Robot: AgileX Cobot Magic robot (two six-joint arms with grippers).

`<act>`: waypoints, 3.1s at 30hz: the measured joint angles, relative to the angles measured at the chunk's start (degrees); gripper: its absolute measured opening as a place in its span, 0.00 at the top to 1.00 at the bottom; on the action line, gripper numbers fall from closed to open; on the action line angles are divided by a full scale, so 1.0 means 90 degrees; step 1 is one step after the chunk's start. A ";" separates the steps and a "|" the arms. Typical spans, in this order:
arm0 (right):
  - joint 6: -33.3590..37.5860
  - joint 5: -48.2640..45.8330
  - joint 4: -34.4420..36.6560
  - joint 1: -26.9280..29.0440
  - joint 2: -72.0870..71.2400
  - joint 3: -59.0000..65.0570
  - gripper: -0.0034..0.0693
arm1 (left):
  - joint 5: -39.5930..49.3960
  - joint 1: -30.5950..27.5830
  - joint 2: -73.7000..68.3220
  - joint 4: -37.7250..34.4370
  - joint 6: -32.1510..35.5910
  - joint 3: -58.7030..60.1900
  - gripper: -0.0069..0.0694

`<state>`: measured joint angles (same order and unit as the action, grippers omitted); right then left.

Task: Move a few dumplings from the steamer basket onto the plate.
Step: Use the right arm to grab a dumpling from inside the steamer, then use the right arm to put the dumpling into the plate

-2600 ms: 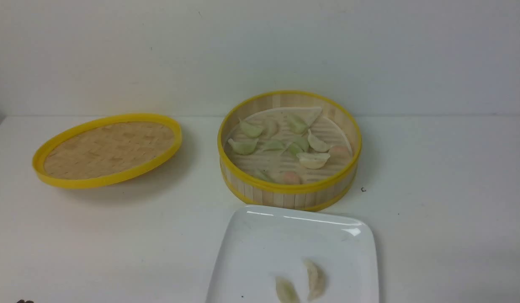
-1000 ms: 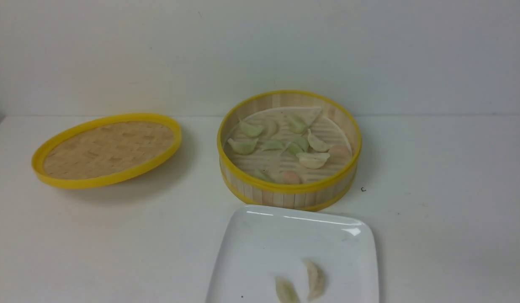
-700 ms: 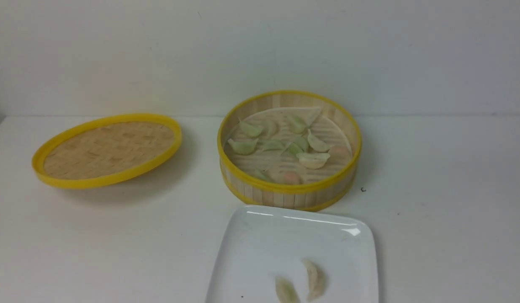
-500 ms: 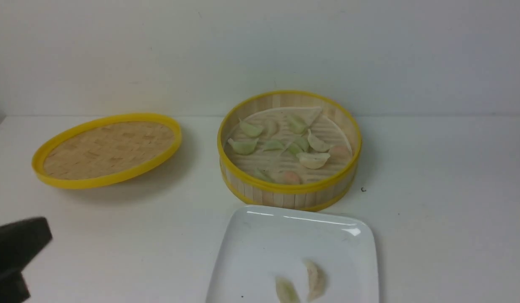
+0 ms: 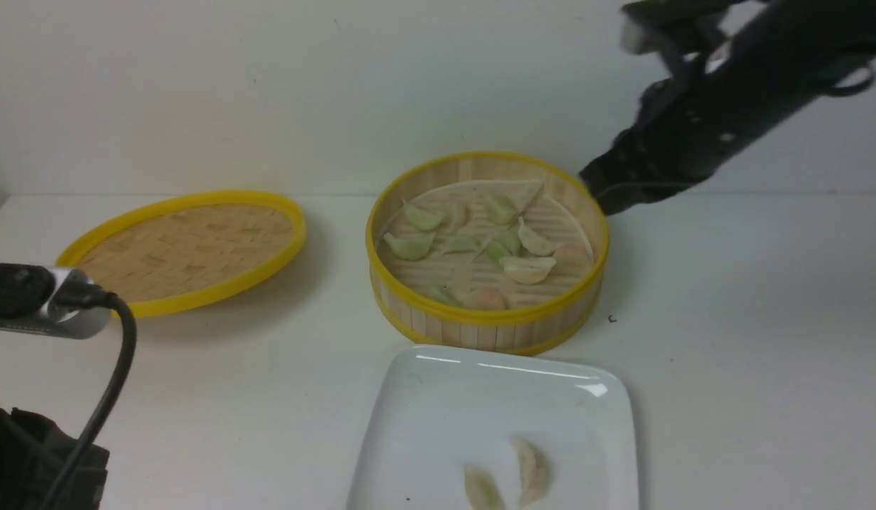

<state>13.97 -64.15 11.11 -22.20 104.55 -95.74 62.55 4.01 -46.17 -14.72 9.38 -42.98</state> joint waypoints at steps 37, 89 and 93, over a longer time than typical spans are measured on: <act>-0.1267 0.1167 -0.2502 -0.0147 0.3677 -0.2806 0.60 | 0.0713 0.0000 0.0239 0.0736 -0.0067 0.0000 0.92; 0.0158 0.1052 0.0711 -0.1843 0.0546 0.2005 0.40 | 0.0713 0.0000 0.0239 0.0573 -0.0116 0.0000 0.92; 0.0091 0.0769 0.0034 -0.1753 0.0502 0.1313 0.28 | 0.0713 0.0000 0.0239 0.0573 -0.0116 0.0000 0.92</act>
<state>14.78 -57.23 11.42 -37.97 109.07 -83.93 68.97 4.01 -44.03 -9.57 8.34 -42.98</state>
